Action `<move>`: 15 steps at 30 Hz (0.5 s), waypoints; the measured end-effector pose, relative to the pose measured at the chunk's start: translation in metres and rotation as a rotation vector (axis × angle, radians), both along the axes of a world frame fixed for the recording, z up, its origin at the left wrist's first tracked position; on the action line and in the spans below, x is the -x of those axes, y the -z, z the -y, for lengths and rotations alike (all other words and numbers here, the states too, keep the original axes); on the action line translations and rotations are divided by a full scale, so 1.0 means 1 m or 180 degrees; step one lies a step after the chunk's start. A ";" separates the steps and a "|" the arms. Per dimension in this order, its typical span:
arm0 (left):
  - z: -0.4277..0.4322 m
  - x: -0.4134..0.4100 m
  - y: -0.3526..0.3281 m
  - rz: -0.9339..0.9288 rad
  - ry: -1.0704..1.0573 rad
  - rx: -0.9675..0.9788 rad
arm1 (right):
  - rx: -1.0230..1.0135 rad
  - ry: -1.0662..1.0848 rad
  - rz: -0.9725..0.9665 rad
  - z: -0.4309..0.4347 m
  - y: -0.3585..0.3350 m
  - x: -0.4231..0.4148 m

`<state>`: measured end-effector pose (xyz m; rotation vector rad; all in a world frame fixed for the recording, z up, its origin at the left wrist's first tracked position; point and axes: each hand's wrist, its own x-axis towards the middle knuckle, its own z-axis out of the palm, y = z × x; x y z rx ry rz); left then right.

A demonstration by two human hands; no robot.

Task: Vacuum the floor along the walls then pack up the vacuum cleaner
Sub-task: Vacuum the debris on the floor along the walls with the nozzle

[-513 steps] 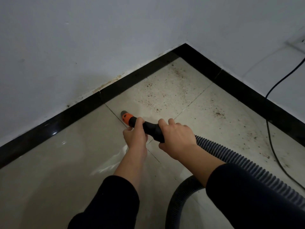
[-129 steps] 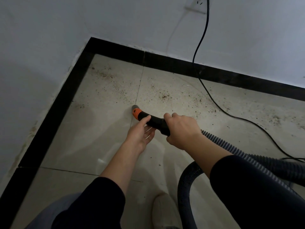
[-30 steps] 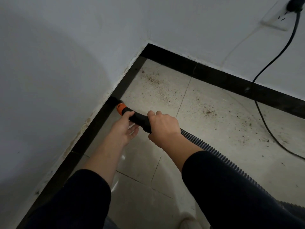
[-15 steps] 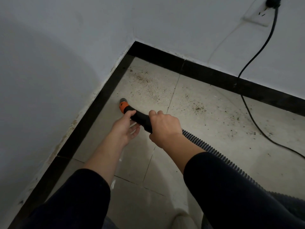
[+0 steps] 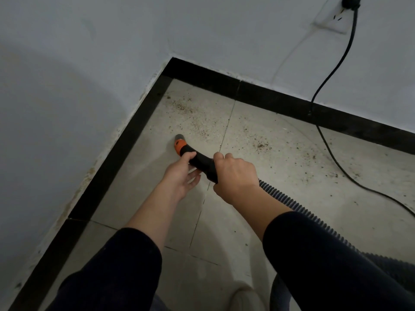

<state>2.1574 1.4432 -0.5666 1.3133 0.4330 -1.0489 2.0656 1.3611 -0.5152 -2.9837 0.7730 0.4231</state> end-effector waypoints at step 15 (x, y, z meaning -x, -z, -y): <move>0.030 0.025 0.000 -0.0140 0.0246 0.0075 | -0.0012 0.0301 -0.0138 0.021 -0.006 0.031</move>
